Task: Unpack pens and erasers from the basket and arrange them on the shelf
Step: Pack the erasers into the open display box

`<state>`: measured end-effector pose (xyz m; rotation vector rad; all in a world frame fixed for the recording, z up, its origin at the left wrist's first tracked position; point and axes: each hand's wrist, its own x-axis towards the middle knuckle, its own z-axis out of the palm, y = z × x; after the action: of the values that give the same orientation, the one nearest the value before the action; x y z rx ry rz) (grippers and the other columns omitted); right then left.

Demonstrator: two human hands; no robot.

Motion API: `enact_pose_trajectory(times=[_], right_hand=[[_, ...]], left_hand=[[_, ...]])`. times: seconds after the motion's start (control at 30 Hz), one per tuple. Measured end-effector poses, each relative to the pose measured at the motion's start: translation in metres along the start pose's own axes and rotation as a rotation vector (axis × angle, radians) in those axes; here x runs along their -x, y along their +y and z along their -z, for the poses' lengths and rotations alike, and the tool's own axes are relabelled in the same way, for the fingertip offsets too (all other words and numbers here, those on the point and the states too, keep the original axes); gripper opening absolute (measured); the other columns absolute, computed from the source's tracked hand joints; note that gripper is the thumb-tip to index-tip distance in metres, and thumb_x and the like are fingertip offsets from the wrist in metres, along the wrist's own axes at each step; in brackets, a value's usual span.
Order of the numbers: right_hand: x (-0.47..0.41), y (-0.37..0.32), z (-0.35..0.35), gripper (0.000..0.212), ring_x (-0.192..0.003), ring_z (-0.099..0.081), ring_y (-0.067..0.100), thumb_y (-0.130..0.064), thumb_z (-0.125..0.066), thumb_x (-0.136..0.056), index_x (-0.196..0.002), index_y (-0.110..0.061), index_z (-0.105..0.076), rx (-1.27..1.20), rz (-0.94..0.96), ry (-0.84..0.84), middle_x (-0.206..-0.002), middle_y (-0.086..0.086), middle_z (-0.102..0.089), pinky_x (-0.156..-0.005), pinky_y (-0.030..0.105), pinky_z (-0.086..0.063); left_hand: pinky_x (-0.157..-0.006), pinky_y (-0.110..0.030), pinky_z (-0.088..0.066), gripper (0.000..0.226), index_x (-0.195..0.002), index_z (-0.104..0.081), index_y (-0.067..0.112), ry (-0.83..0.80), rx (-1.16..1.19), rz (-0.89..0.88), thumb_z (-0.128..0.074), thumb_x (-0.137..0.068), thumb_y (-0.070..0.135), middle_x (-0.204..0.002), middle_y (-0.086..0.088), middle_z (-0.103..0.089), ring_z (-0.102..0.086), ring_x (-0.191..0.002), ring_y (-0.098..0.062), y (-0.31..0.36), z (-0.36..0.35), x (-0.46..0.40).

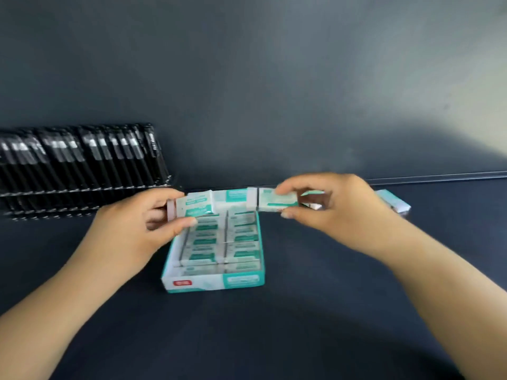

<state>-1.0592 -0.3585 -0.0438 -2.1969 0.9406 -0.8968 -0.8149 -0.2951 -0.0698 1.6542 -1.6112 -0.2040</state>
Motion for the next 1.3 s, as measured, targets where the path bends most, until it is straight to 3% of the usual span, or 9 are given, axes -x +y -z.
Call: enact_pose_trajectory(times=[0.1, 0.17, 0.37, 0.5, 0.67, 0.73, 0.87, 1.13, 1.3], right_hand=[[-0.011, -0.011, -0.04, 0.021, -0.096, -0.057, 0.002, -0.011, -0.072, -0.075, -0.093, -0.022, -0.07, 0.117, -0.01, -0.087, -0.096, -0.015, -0.067, -0.09, 0.017, -0.043], [-0.015, -0.015, -0.056, 0.022, -0.099, -0.053, -0.002, -0.014, -0.073, -0.075, -0.096, -0.02, -0.071, 0.213, -0.001, -0.139, -0.098, -0.017, -0.066, -0.088, 0.012, -0.04], [-0.011, -0.02, -0.081, 0.024, -0.099, -0.055, -0.006, -0.027, -0.076, -0.068, -0.072, -0.047, -0.064, 0.184, -0.071, -0.249, -0.095, -0.028, -0.062, -0.089, 0.013, -0.04], [-0.006, -0.012, -0.088, 0.029, -0.102, -0.054, 0.0, -0.045, -0.064, -0.061, -0.09, -0.05, -0.06, 0.17, -0.076, -0.252, -0.1, -0.026, -0.06, -0.088, 0.017, -0.041], [-0.004, -0.001, -0.086, 0.019, -0.102, -0.054, 0.002, -0.052, -0.058, -0.064, -0.082, -0.051, -0.064, 0.101, -0.035, -0.274, -0.099, -0.022, -0.062, -0.088, 0.013, -0.04], [-0.003, 0.003, -0.087, 0.022, -0.102, -0.054, 0.002, -0.051, -0.058, -0.067, -0.087, -0.046, -0.065, 0.091, -0.02, -0.273, -0.1, -0.021, -0.062, -0.089, 0.012, -0.04], [-0.003, 0.008, -0.089, 0.042, -0.101, -0.054, -0.001, -0.056, -0.058, -0.074, -0.11, -0.035, -0.058, 0.116, 0.094, -0.275, -0.097, -0.021, -0.065, -0.091, 0.012, -0.038], [0.0, 0.011, -0.091, 0.05, -0.1, -0.052, 0.003, -0.057, -0.047, -0.083, -0.11, -0.02, -0.066, 0.159, 0.202, -0.281, -0.105, -0.008, -0.061, -0.093, 0.012, -0.036], [0.002, 0.008, -0.091, 0.055, -0.097, -0.053, 0.004, -0.059, -0.045, -0.082, -0.107, -0.016, -0.069, 0.203, 0.213, -0.282, -0.103, -0.009, -0.061, -0.091, 0.015, -0.039]], left_hand=[[-0.062, 0.0, -0.04, 0.018, -0.072, -0.056, 0.051, -0.08, -0.023, -0.006, -0.07, -0.065, 0.042, -0.069, 0.04, -0.057, -0.054, -0.065, 0.022, -0.027, 0.016, -0.001], [-0.062, 0.002, -0.039, 0.028, -0.074, -0.051, 0.046, -0.127, 0.004, -0.053, -0.073, -0.07, 0.029, -0.068, 0.043, -0.056, -0.052, -0.068, 0.026, -0.044, 0.02, -0.001], [-0.07, 0.003, -0.039, 0.026, -0.075, -0.054, 0.044, -0.199, 0.136, -0.07, -0.075, -0.066, 0.03, -0.09, 0.046, -0.052, -0.054, -0.085, 0.019, -0.065, 0.015, 0.004], [-0.075, -0.001, -0.042, 0.022, -0.079, -0.054, 0.046, -0.205, 0.192, -0.106, -0.066, -0.062, 0.048, -0.084, 0.025, -0.065, -0.055, -0.089, 0.011, -0.063, 0.006, 0.009], [-0.077, 0.001, -0.04, 0.039, -0.085, -0.06, 0.038, -0.189, 0.165, -0.158, -0.059, -0.061, 0.07, -0.095, 0.031, -0.061, -0.054, -0.091, 0.013, -0.071, 0.005, 0.003], [-0.077, 0.002, -0.038, 0.046, -0.099, -0.054, 0.043, -0.187, 0.157, -0.178, -0.054, -0.059, 0.066, -0.1, 0.036, -0.056, -0.054, -0.09, 0.014, -0.072, 0.005, 0.002], [-0.076, 0.003, -0.036, 0.033, -0.086, -0.054, 0.047, -0.225, 0.103, -0.21, -0.058, -0.058, 0.064, -0.086, 0.034, -0.056, -0.051, -0.09, 0.018, -0.072, 0.004, 0.004], [-0.077, 0.002, -0.037, 0.029, -0.082, -0.051, 0.051, -0.26, 0.098, -0.192, -0.051, -0.058, 0.067, -0.087, 0.033, -0.059, -0.053, -0.092, 0.014, -0.072, 0.003, 0.004], [-0.076, 0.002, -0.036, 0.028, -0.082, -0.052, 0.052, -0.267, 0.113, -0.196, -0.051, -0.058, 0.066, -0.095, 0.047, -0.053, -0.053, -0.089, 0.018, -0.072, 0.005, 0.004]])
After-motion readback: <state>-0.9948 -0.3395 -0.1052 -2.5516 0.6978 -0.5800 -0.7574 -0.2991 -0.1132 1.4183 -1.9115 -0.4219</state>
